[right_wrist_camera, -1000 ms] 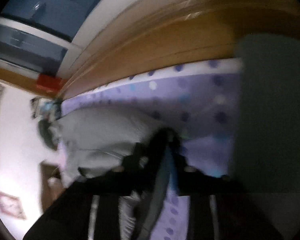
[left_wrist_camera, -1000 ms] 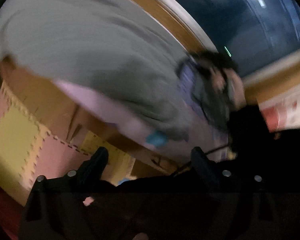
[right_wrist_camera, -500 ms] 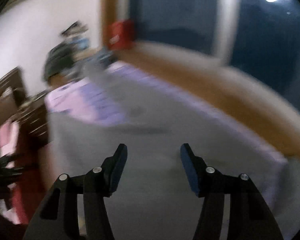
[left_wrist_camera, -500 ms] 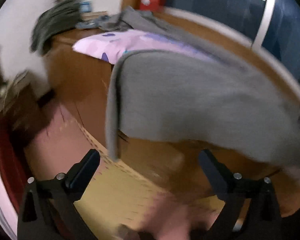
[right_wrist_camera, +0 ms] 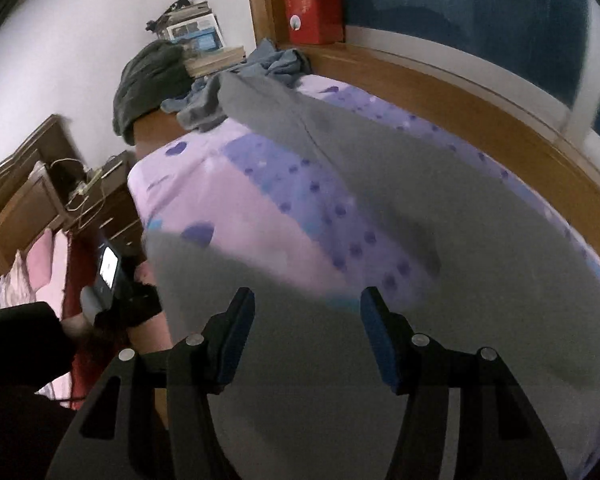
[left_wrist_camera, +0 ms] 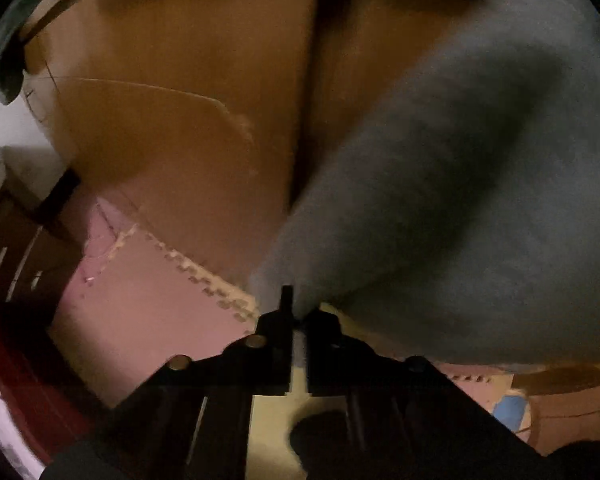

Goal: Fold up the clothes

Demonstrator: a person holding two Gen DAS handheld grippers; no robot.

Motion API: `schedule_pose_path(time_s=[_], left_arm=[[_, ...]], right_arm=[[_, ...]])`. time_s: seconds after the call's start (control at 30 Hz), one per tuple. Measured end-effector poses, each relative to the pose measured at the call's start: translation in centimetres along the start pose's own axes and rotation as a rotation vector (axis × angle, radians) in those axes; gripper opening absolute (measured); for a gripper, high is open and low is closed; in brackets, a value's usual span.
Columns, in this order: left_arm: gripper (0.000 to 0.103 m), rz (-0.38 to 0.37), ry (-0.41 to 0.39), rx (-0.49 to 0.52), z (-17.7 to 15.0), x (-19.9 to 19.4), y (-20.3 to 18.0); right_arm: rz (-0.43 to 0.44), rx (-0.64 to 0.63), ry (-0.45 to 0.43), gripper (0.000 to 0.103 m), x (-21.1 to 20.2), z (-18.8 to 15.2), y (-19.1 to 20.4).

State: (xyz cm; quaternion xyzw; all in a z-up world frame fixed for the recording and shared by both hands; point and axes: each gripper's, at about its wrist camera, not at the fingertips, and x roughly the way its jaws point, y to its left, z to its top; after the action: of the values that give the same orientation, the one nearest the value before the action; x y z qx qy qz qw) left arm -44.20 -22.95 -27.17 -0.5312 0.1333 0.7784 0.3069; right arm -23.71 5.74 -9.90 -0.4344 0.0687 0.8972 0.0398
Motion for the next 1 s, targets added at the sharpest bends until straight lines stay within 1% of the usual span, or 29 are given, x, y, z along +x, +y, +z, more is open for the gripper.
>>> schedule_pose_path(time_s=[0.07,0.13,0.2,0.23,0.3,0.33,0.37,0.43,0.47,0.5,0.53,0.57,0.63,0.73,0.83,0.9,0.97,1.0], left_arm=[[0.002,-0.011,0.011,0.022,0.3,-2.4,0.8],[0.002,0.012,0.005,0.066,0.3,-5.9,1.4],[0.002,0.044,0.014,0.128,0.2,-10.4,1.5],[0.002,0.057,0.015,0.158,0.3,-12.2,1.6],[0.002,0.101,0.017,0.263,1.5,-15.9,0.6],[0.002,0.127,0.019,0.322,2.2,-17.4,-0.1],[0.002,0.158,0.016,0.386,3.0,-19.0,-0.7],[0.002,0.176,0.004,0.492,5.2,-21.1,-1.2],[0.002,0.183,-0.002,0.544,6.2,-22.1,-1.4],[0.002,0.190,-0.008,0.596,7.3,-23.2,-1.6],[0.002,0.200,-0.016,0.652,8.2,-24.0,-1.7],[0.002,0.204,-0.020,0.694,9.2,-24.6,-1.6],[0.002,0.208,-0.025,0.772,11.2,-25.9,-1.4],[0.002,0.173,-0.006,0.798,14.5,-27.2,-0.7],[0.002,0.119,-0.011,0.887,17.5,-27.6,-0.3],[0.002,0.071,0.014,0.949,19.4,-26.6,0.3],[0.003,0.035,0.065,1.014,21.1,-24.3,1.0],[0.003,0.002,0.110,1.029,21.8,-22.8,1.3]], right_arm=[[0.077,-0.051,-0.006,0.056,1.4,1.5,2.4],[0.155,-0.162,-0.005,0.057,2.2,2.3,5.2],[0.228,-0.274,-0.012,0.070,3.0,3.0,8.1],[0.251,-0.333,-0.035,0.071,3.5,3.2,9.7],[0.298,-0.456,-0.079,0.072,4.3,3.5,12.6],[0.321,-0.518,-0.085,0.073,4.9,3.6,14.0],[0.336,-0.567,-0.074,0.073,5.7,3.7,15.2],[0.330,-0.645,-0.041,0.072,7.5,4.1,16.9],[0.319,-0.674,-0.029,0.065,8.2,4.4,17.5],[0.319,-0.676,-0.021,0.027,8.3,4.9,17.5],[0.346,-0.654,-0.012,0.005,8.1,5.7,17.0],[0.369,-0.631,-0.014,0.002,7.7,6.5,16.5],[0.395,-0.580,-0.064,0.002,6.0,8.1,15.2],[0.324,-0.531,-0.150,0.001,2.7,9.8,14.1],[0.240,-0.465,-0.220,0.001,0.5,11.5,13.6],[0.171,-0.430,-0.228,0.001,0.6,12.6,13.5],[0.118,-0.397,-0.187,0.001,2.8,13.2,13.5],[0.094,-0.380,-0.161,0.002,4.2,13.4,13.4]])
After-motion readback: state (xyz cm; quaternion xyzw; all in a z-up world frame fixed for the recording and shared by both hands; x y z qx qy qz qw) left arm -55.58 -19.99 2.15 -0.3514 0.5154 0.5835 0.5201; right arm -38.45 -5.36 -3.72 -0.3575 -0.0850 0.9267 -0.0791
